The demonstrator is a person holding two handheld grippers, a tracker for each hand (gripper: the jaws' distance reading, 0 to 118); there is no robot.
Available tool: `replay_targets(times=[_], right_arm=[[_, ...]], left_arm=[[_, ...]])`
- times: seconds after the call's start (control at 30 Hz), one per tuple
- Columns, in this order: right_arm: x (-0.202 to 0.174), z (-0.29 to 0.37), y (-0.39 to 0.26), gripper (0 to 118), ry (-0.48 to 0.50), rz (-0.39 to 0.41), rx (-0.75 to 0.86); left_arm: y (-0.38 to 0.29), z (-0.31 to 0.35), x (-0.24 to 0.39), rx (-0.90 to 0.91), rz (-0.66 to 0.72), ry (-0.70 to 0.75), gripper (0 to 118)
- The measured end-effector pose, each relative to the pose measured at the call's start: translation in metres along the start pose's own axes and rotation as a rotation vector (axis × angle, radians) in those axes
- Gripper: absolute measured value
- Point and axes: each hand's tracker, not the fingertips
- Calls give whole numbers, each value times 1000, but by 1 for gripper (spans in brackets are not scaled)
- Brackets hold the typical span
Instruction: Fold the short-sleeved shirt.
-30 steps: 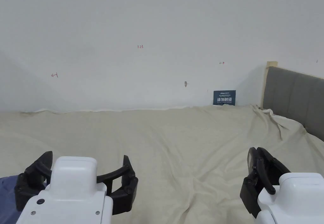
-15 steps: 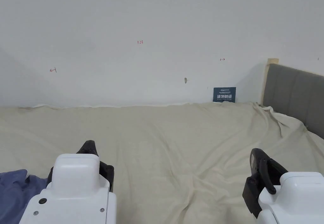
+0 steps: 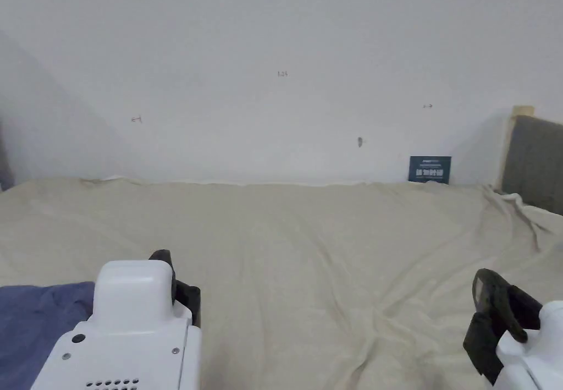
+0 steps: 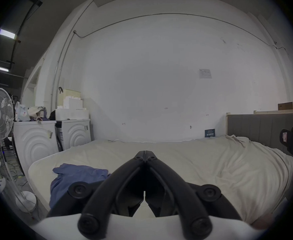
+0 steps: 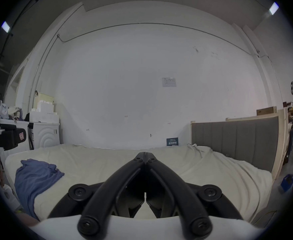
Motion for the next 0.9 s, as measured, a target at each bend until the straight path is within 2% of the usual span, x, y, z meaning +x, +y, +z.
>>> replay_targets(times=[0.07,0.2,0.33,0.5,0.63,0.77,0.9], right_arm=[[-15,-8,-2,0,40,-13,-18],[-63,-27,-9,0,215,-25,-45],[-120,-33,-16,0,369,3,-51],[-161,-30,-22,0,522,-7,-64],[-171,-29,-25,0,564,18,-67],[-165,-31,-27,0,592,46,-73],[-147,-37,-23,0,543,46,-80]], left_arm=[[-2,9,-23,-10,-20,63,0],[-6,35,-89,-28,-35,252,0],[-9,66,-143,-62,-70,436,0],[-13,97,-181,-96,-35,545,0],[-19,103,-192,-118,-10,577,0],[-20,94,-197,-139,22,550,0],[5,57,-206,-125,-15,464,0]])
